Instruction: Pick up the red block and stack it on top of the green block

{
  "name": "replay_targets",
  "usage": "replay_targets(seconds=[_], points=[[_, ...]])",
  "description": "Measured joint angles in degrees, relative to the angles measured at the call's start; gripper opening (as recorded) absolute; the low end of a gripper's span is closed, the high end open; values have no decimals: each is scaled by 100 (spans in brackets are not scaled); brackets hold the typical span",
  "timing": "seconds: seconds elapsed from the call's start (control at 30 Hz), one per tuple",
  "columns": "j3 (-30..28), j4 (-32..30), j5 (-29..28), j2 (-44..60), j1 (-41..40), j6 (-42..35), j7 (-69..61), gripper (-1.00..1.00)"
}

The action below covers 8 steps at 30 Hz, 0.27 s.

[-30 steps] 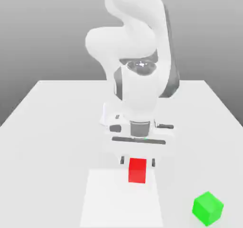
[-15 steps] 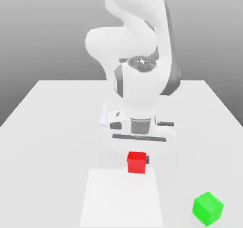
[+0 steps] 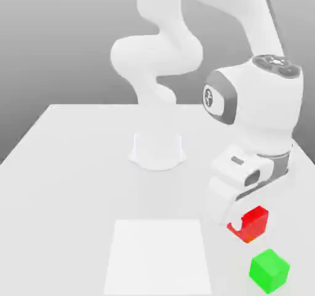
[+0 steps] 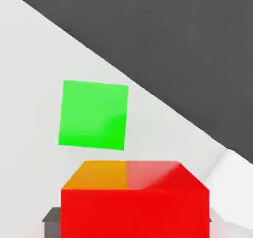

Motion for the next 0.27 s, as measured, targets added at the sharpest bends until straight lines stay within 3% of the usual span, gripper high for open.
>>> replay_targets(seconds=[0.13, 0.17, 0.27], points=[[-71, 214, -289, 745, 124, 516, -22, -100], [-115, 229, -356, 920, 159, 673, 19, 100], [-115, 229, -356, 920, 159, 673, 19, 100]])
